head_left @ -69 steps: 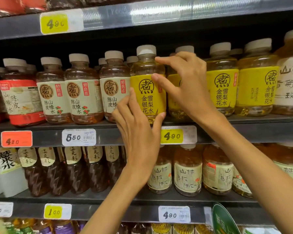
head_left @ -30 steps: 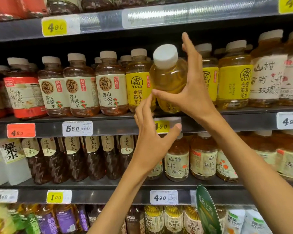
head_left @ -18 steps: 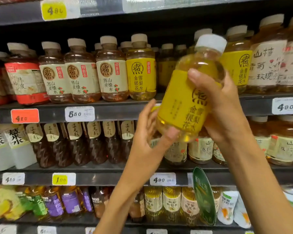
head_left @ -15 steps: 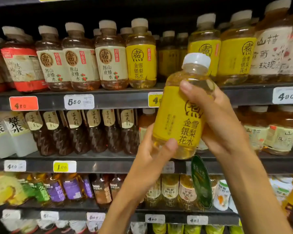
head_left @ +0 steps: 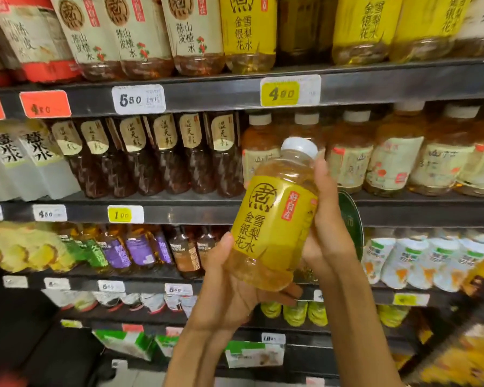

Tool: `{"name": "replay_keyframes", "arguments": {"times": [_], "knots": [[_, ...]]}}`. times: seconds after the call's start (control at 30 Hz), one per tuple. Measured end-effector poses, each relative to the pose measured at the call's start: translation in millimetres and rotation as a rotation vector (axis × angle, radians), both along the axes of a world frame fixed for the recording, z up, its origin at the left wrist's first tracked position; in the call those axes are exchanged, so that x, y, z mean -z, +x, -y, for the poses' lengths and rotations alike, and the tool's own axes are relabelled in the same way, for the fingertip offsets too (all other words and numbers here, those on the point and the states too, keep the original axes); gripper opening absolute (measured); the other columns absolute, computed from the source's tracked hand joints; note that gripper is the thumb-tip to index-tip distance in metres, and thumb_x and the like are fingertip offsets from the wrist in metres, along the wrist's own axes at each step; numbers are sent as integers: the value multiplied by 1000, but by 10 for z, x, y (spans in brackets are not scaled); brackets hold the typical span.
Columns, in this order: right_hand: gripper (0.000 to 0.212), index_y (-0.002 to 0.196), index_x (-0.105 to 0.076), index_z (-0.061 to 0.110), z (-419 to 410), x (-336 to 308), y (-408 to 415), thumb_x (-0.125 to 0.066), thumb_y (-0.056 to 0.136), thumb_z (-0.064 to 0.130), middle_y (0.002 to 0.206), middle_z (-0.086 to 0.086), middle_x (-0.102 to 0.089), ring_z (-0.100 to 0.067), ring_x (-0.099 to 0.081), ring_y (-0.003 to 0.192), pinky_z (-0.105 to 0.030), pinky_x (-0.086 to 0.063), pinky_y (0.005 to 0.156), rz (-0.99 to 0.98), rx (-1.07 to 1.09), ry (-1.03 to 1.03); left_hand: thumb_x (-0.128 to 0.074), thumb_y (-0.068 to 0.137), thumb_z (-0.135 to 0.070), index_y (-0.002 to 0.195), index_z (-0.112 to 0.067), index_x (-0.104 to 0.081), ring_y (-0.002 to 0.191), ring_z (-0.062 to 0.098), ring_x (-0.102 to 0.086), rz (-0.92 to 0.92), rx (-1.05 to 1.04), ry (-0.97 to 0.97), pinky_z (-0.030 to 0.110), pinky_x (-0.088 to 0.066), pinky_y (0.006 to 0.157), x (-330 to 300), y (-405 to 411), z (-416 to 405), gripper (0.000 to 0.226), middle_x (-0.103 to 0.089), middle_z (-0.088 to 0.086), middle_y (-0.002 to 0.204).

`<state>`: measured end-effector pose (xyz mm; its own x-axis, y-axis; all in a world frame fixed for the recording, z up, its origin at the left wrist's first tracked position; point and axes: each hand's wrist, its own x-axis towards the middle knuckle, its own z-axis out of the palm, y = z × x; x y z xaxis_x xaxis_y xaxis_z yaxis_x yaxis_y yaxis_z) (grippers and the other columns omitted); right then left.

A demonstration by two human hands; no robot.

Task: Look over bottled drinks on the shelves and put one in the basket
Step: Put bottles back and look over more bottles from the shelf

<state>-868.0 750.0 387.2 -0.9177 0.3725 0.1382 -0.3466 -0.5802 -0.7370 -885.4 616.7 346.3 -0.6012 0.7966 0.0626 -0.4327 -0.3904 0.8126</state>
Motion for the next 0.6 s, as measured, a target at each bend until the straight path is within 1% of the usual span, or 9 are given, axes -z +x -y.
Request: {"name": "replay_keyframes", "arguments": {"times": [0.07,0.17,0.23,0.3,0.33,0.4,0.43,0.5,0.6], "knots": [[76,118,-62,14,11,41,-23,-71,56,57,108,-13,-71,-27,-68,103,-46,-55,88,16,19,9,-77,59,-64,113,-7,-69,71,36,-71,37,-17,-38,37,-58,56,19,-11,27,79,-70,27,97],[62,116,-62,14,-13,96,-15,-68,66,52,101,-8,-74,-21,-71,95,-35,-58,75,-13,76,82,-58,81,-54,129,-5,-56,96,34,-70,8,-115,-84,41,-59,66,42,-57,56,69,-67,23,116],[59,118,-60,14,-15,121,-4,-66,71,49,100,-6,-74,-18,-71,92,-28,-57,70,-31,108,164,-52,82,-52,132,-10,-55,107,32,-66,-30,-145,-83,40,-58,73,53,-43,32,65,-65,18,123],[62,120,-59,16,-19,140,-10,-66,71,52,102,-5,-74,-17,-71,94,-26,-56,70,-20,121,232,-51,82,-55,133,-18,-55,113,31,-64,-52,-186,-98,39,-58,76,86,-7,-13,63,-65,13,126],[61,120,-59,18,-23,149,-14,-66,71,53,103,-4,-74,-17,-71,96,-25,-56,71,-14,117,258,-50,84,-56,131,-20,-58,111,30,-65,-53,-200,-111,38,-58,75,98,6,-29,59,-65,12,125],[63,121,-59,18,-45,156,-23,-64,71,56,107,-4,-73,-18,-69,101,-29,-57,76,7,115,252,-41,90,-60,118,-22,-68,96,28,-71,-22,-175,-132,35,-58,66,113,5,-42,54,-70,13,115],[64,122,-59,16,-61,157,-26,-62,72,56,109,-6,-73,-20,-68,104,-33,-56,81,15,121,211,-37,89,-62,113,-21,-71,86,27,-72,23,-139,-131,34,-58,61,104,-2,-42,58,-72,14,107],[56,120,-63,12,-80,171,-37,-55,82,53,114,-11,-70,-24,-65,111,-42,-51,92,-2,76,89,-34,87,-64,109,-16,-73,72,27,-72,130,-46,-94,31,-56,53,95,-36,-36,66,-74,16,97],[57,117,-66,12,-78,207,-28,-49,84,54,117,-17,-67,-33,-62,115,-53,-45,103,-29,-56,-81,-33,88,-66,110,-12,-72,65,30,-72,175,91,-66,29,-54,46,166,-73,-7,70,-72,19,92]]}}
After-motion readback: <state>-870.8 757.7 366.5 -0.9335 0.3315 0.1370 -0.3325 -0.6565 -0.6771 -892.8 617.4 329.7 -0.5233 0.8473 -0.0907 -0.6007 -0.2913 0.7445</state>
